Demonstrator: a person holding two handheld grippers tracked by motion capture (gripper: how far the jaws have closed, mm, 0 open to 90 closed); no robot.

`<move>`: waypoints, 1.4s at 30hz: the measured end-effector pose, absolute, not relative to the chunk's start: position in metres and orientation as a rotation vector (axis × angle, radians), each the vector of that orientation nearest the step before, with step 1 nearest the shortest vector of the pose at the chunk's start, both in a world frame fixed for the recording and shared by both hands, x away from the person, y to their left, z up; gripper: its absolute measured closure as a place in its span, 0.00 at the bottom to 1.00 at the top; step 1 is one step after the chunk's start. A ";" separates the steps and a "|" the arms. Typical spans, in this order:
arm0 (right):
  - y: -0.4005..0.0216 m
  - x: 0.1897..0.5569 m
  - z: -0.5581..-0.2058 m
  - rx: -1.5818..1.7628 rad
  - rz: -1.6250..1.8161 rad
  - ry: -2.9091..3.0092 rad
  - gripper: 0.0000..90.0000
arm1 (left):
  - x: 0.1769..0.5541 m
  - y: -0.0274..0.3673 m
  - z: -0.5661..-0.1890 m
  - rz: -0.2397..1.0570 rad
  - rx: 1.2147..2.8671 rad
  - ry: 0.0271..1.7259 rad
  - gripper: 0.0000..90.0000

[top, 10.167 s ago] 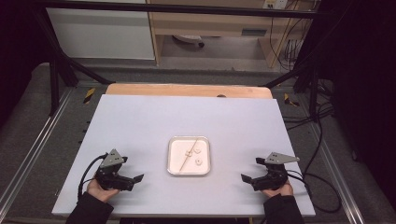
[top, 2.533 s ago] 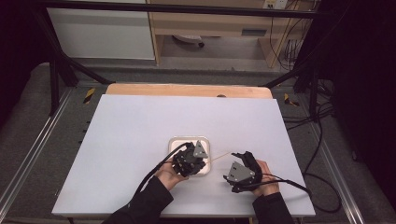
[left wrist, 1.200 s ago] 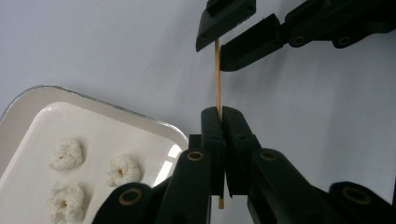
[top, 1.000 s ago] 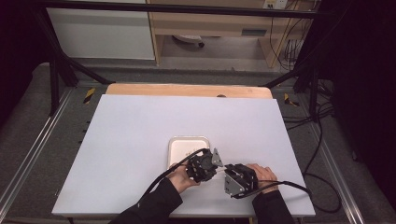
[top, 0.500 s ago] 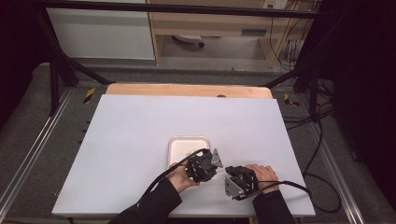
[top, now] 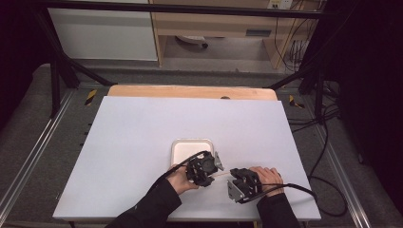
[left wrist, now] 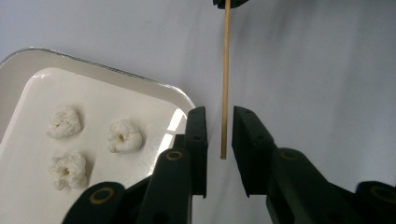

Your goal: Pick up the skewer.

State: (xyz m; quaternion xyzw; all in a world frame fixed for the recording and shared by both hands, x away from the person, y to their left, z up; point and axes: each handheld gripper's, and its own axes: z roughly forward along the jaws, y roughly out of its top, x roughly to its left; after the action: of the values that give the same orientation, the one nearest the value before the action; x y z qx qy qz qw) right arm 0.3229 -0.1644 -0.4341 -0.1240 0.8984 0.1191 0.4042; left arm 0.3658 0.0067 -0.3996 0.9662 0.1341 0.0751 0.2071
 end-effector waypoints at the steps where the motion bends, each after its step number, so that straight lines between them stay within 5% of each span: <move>1: -0.164 0.323 -0.434 -0.321 0.296 2.267 0.99 | 0.366 0.006 -0.400 0.217 2.696 0.372 0.87; 7: -0.162 0.323 -0.435 -0.335 0.288 2.271 0.99 | 0.365 -0.002 -0.403 0.222 2.730 0.345 0.96; 22: -0.162 0.320 -0.436 -0.312 0.297 2.260 0.96 | 0.362 -0.003 -0.404 0.261 2.735 0.335 0.98; 42: -0.200 0.338 -0.421 0.465 0.783 2.415 0.33 | 0.364 0.057 -0.404 0.268 2.572 0.495 0.98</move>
State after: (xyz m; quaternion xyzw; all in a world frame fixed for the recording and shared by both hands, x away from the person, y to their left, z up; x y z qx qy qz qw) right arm 0.3380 -0.1999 -0.4212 0.1733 0.8991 0.2917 0.2767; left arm 0.3640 0.0571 -0.4036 0.9454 0.1821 0.0987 0.2517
